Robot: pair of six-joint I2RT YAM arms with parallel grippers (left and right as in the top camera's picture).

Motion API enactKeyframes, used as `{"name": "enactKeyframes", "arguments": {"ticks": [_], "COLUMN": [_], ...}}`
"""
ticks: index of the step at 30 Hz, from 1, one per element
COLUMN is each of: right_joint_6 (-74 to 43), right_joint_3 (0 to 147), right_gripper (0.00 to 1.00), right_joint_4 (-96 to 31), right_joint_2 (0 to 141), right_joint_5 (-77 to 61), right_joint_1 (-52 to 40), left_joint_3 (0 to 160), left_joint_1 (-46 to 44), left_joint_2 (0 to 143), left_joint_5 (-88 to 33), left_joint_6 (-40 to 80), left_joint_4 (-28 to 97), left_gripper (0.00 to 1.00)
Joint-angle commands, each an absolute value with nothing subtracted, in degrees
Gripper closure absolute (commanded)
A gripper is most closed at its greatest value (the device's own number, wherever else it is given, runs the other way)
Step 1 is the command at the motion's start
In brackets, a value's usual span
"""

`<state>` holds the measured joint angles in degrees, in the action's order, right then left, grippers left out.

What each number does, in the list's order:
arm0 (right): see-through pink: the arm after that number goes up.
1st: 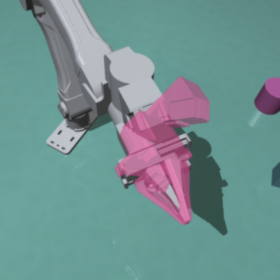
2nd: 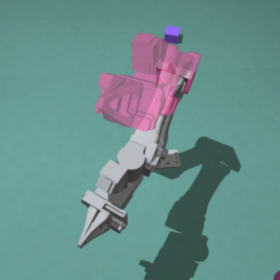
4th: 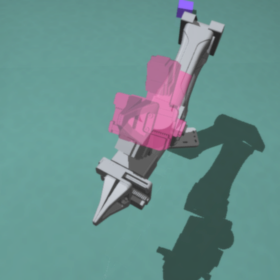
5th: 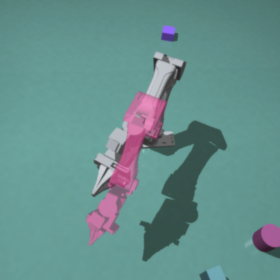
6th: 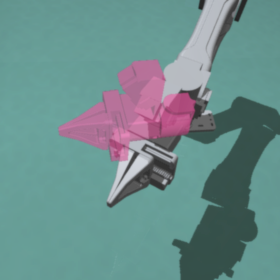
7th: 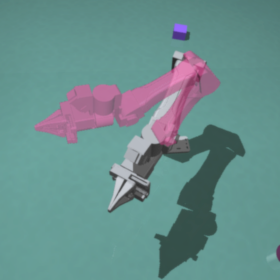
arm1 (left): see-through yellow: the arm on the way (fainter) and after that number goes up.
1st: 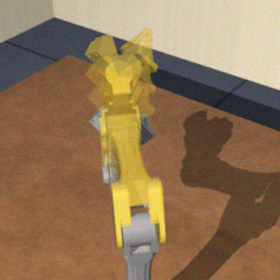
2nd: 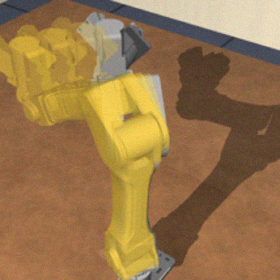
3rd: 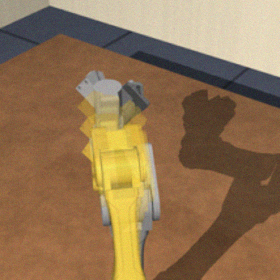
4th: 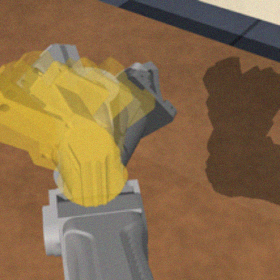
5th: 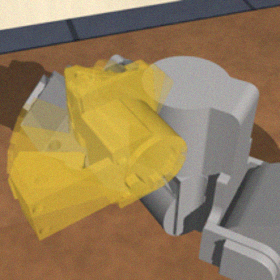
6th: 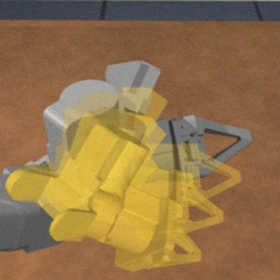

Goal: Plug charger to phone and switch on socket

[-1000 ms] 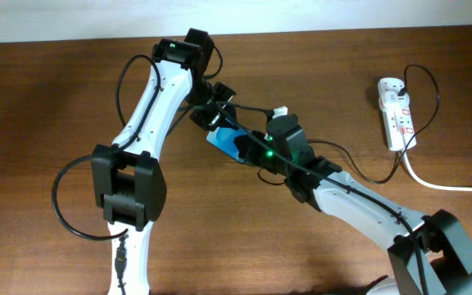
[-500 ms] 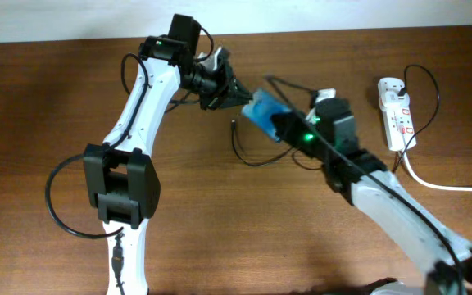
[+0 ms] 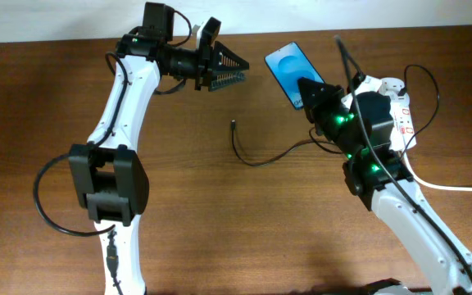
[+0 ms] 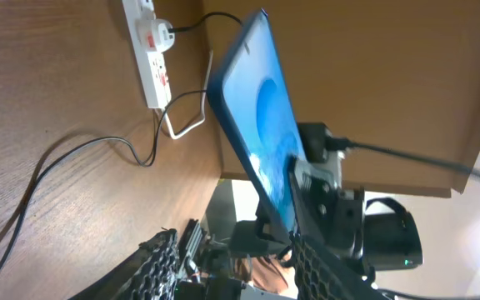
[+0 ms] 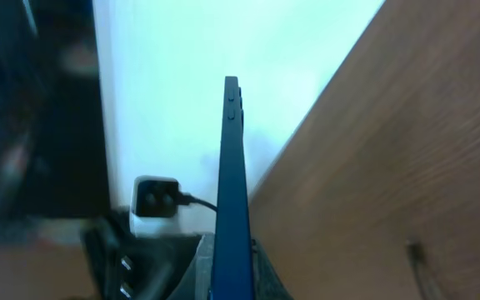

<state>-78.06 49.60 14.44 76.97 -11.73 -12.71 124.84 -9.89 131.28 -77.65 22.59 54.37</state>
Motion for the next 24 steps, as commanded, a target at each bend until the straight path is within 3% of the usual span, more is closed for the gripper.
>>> {"name": "enactKeyframes", "arguments": {"ticks": [1, 5, 12, 24], "right_joint_6": [-98.83, -101.80, -104.47, -104.47], "right_joint_3": [50.28, 50.28, 50.78, 58.28], "right_gripper": [0.96, 0.96, 0.96, 0.96], "right_joint_4": [19.75, 34.65, 34.98, 34.92], "right_joint_2": [81.56, 87.05, 88.79, 94.96], "right_joint_5": [-10.35, -9.80, -2.68, -1.26], "right_joint_1": [-13.04, -16.36, -20.97, -25.56], "left_joint_3": [125.47, 125.47, 125.47, 125.47], "left_joint_1": [-9.96, -9.96, -9.96, -10.50], "left_joint_2": [130.39, 130.39, 130.37, 130.39], "left_joint_5": [-79.77, -79.50, -72.53, -65.84], "left_joint_6": [22.50, 31.07, 41.45, 45.82], "left_joint_4": [52.34, 45.47, 37.85, 35.51], "left_gripper": [0.51, 0.46, 0.41, 0.48]}}
